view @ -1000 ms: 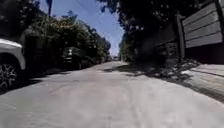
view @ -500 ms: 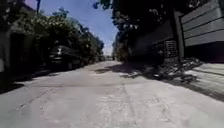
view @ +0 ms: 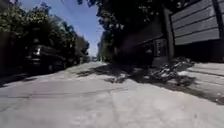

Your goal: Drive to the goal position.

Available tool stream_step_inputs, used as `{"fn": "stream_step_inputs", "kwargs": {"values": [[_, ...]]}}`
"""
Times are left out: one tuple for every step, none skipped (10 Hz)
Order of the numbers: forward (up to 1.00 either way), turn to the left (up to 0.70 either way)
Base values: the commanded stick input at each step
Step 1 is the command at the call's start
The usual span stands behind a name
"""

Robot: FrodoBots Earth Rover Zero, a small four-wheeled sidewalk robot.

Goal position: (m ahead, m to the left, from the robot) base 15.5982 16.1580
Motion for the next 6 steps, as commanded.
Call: {"fn": "stream_step_inputs", "kwargs": {"values": [[1.00, 0.02], [1.00, 0.02], [1.00, 0.02], [1.00, 0.02], [1.00, 0.02], [1.00, 0.02]]}}
